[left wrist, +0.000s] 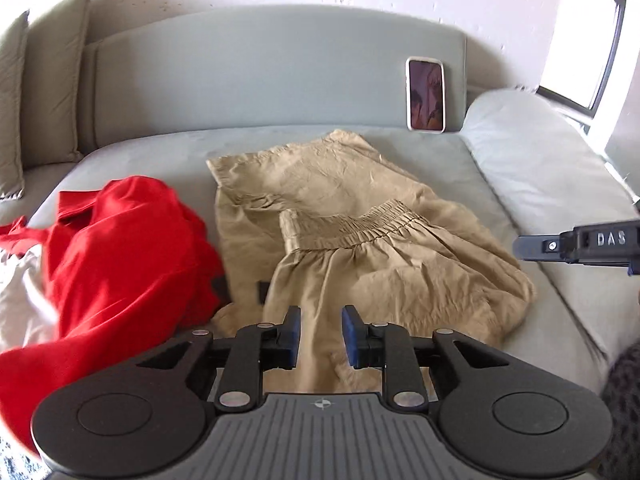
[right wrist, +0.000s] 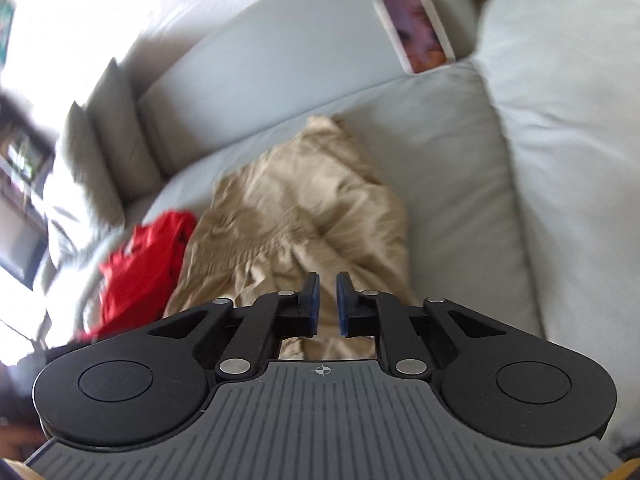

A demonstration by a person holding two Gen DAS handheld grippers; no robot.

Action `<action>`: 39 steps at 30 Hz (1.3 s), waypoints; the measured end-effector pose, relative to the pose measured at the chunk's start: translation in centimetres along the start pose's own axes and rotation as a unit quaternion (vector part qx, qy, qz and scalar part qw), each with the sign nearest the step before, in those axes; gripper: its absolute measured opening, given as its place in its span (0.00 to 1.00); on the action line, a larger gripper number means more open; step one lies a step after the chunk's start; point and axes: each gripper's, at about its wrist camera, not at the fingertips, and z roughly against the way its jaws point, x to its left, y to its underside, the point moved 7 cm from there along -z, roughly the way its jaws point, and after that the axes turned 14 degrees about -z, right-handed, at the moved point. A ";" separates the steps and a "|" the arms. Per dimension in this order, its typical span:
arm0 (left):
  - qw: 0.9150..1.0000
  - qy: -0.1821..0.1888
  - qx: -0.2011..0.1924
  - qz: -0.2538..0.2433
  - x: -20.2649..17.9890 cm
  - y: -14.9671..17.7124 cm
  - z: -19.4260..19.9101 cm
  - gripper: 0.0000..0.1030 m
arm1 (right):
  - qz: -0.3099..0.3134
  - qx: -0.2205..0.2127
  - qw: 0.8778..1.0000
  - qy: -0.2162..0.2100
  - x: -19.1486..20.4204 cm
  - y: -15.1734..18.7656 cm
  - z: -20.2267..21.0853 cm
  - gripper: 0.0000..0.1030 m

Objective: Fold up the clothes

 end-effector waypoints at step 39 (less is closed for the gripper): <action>1.000 -0.018 -0.002 0.022 2.3 -4.6 -1.2 0.52 | 0.133 0.044 0.989 0.046 6.1 -3.9 -5.7 0.41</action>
